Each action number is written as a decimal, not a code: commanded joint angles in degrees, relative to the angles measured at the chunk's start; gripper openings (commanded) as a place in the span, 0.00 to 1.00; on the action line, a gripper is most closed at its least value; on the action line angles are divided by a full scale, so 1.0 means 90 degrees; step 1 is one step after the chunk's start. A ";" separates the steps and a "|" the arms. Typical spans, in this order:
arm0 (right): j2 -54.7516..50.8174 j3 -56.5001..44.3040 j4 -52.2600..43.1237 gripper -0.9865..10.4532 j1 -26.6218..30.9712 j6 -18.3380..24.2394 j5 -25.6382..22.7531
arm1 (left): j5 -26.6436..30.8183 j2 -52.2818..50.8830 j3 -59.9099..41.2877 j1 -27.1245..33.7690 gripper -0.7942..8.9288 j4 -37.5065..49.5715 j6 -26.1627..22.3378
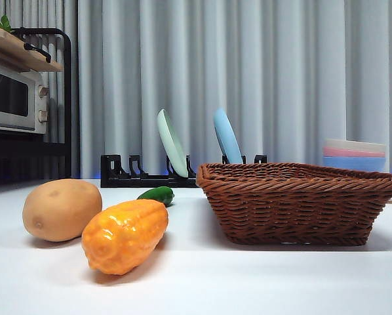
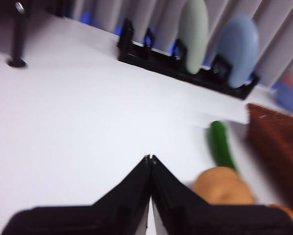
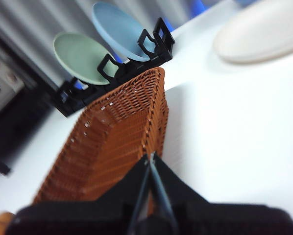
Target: Pick up the basket,pick up the corn from the table,pick up the potato from the table,pick up the cucumber from the table,put all items into the basket
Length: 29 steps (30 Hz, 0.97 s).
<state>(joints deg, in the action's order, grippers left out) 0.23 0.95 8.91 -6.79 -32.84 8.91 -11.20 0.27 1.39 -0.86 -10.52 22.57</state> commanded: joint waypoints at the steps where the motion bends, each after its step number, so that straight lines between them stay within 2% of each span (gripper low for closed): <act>1: -0.0005 0.0114 -0.0056 0.08 -0.0010 -0.0631 -0.0005 | -0.0267 -0.0017 0.0131 0.0017 0.07 0.0102 0.0539; 4: 0.0163 0.0454 -0.0053 0.08 -0.0005 -0.0546 -0.0029 | -0.0277 0.0073 0.0595 0.0017 0.07 -0.0010 0.0510; 7: 0.0602 0.0928 -0.0044 0.08 -0.0002 -0.0175 -0.0027 | -0.0265 0.0420 0.1222 0.0017 0.07 -0.0097 0.0342; 14: 0.2310 0.2339 -0.0022 0.08 -0.0002 0.0741 0.0002 | -0.0330 0.2067 0.2914 0.0017 0.07 -0.0682 -0.0573; 16: 0.2829 0.2769 0.0005 0.08 -0.0002 0.1020 0.0022 | -0.0491 0.2596 0.3407 0.0017 0.07 -0.0928 -0.0843; 22: 0.4529 0.4175 0.0493 0.08 -0.0002 0.1899 0.0027 | -0.1515 0.4187 0.4811 0.0017 0.07 -0.1481 -0.1406; 26: 0.5768 0.5263 0.1564 0.08 0.0000 0.2691 0.0658 | -0.2096 0.5168 0.5544 0.0015 0.08 -0.1824 -0.1702; 29: 0.6625 0.5972 0.2436 0.09 -0.0002 0.3286 0.1205 | -0.2142 0.5758 0.5918 0.0005 0.09 -0.2081 -0.1831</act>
<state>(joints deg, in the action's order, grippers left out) 58.06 53.58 29.34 -6.74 -8.27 18.83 -30.20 51.16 54.24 -0.86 -28.62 8.16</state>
